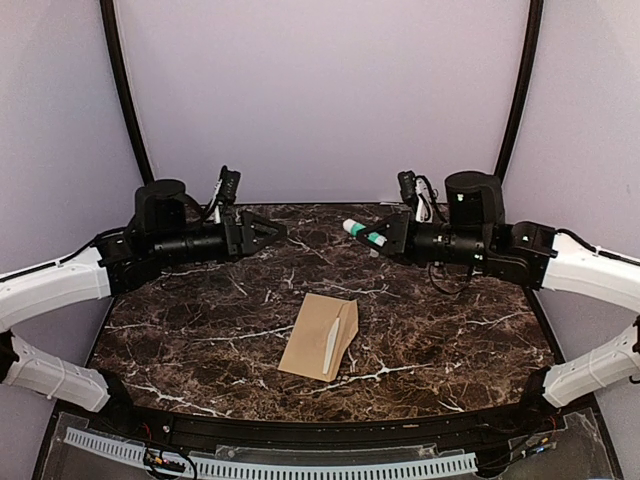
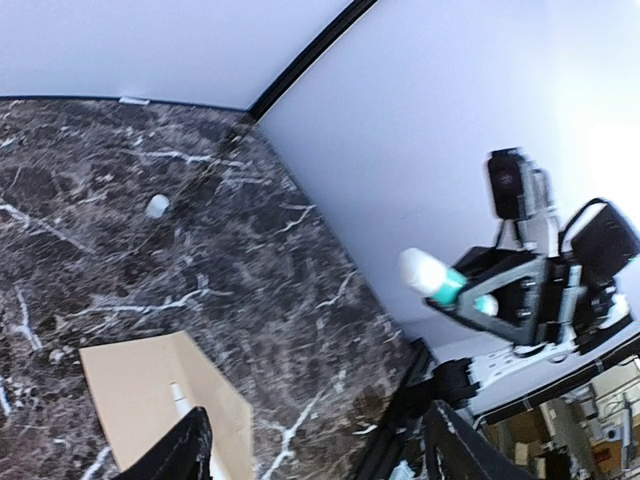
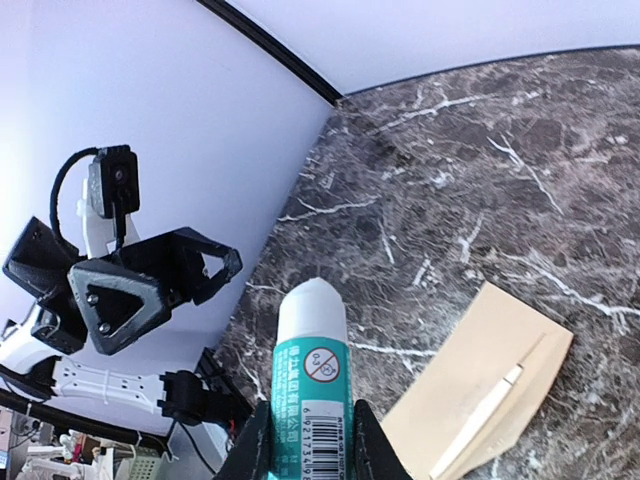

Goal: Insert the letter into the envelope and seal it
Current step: Screw the solid glue.

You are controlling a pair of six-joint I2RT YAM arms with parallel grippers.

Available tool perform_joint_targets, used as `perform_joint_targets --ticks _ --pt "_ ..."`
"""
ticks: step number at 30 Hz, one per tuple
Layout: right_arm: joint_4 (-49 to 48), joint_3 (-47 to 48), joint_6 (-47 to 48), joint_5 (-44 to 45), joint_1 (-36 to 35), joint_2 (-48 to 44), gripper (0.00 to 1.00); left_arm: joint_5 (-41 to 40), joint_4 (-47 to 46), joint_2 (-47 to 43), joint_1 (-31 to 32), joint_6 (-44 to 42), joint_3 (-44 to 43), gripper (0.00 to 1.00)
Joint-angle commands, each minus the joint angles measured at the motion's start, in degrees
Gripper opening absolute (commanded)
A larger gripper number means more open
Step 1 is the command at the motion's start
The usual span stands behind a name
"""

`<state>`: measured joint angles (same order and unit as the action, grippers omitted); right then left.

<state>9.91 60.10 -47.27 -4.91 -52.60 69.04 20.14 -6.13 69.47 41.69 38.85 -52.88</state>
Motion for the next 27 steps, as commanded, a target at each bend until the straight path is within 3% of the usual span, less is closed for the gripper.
perform_joint_targets --ticks 1,11,27 --pt "-18.3 -0.8 -1.2 -1.6 -1.3 -0.7 0.01 0.7 -10.2 -7.8 3.2 8.7 1.3 0.73" --pt "-35.4 -0.4 -0.9 -1.2 -6.6 -0.2 0.03 -3.2 -18.0 -4.6 13.2 8.9 -6.1 0.75" --pt "-39.4 1.1 -0.4 -4.9 -9.4 2.5 0.02 -4.9 -22.8 0.7 15.9 8.6 -11.6 0.82"
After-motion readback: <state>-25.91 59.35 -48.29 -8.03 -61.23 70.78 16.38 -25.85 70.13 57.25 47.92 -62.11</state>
